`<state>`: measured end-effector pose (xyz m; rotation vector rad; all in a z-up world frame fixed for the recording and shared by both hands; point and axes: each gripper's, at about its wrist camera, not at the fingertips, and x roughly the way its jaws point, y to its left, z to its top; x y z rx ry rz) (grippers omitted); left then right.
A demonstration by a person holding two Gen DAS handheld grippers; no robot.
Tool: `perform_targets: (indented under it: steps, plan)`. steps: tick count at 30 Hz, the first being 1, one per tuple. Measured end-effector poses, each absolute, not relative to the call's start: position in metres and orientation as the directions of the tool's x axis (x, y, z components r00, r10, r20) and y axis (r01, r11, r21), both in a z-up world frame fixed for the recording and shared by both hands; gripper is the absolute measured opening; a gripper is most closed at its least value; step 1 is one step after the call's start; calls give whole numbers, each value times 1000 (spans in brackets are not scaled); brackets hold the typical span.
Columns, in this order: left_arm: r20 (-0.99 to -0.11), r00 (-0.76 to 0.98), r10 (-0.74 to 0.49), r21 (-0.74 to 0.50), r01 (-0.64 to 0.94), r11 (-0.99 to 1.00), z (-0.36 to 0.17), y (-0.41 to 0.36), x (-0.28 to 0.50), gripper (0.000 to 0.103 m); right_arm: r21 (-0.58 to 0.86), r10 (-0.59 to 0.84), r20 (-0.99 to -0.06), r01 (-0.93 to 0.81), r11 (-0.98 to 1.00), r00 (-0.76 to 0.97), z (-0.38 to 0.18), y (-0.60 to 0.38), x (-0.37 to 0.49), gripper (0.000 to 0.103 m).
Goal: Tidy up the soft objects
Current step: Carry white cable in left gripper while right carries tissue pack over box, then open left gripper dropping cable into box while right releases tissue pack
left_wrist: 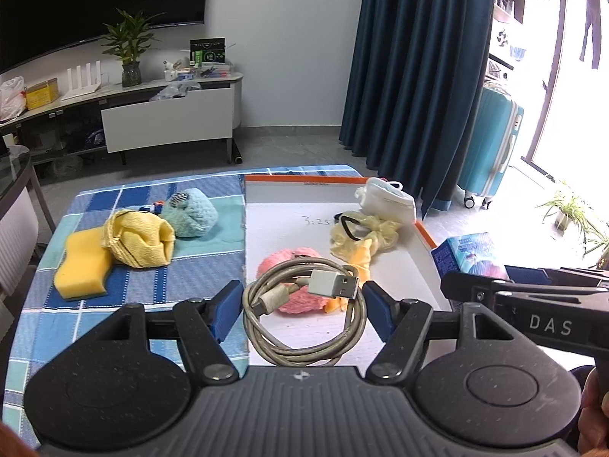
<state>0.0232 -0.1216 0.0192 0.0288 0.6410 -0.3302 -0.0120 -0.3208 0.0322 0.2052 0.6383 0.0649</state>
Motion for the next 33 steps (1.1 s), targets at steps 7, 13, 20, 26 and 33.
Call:
perform_targets:
  steps: [7,13,20,26,33]
  plan:
    - [-605,735,-306,-81,326,942,11,-129,27,69,217,112,-595,25,976,796,25,-329,-7,65]
    - [-618,721,-312,-84,334,939,5,-135,32,69,216,107,-605,33,976,789,18,-333,-1,65]
    - [-631,702,-329,-94,351,931,-2,-143,35,69,217,96,-616,51,975,782,12,-340,7,65]
    - [-641,691,-335,-99,359,928,-7,-148,38,69,214,94,-624,53,975,776,8,-341,12,65]
    - [-644,686,-339,-102,362,927,-10,-149,43,69,216,94,-625,56,975,775,6,-343,16,65]
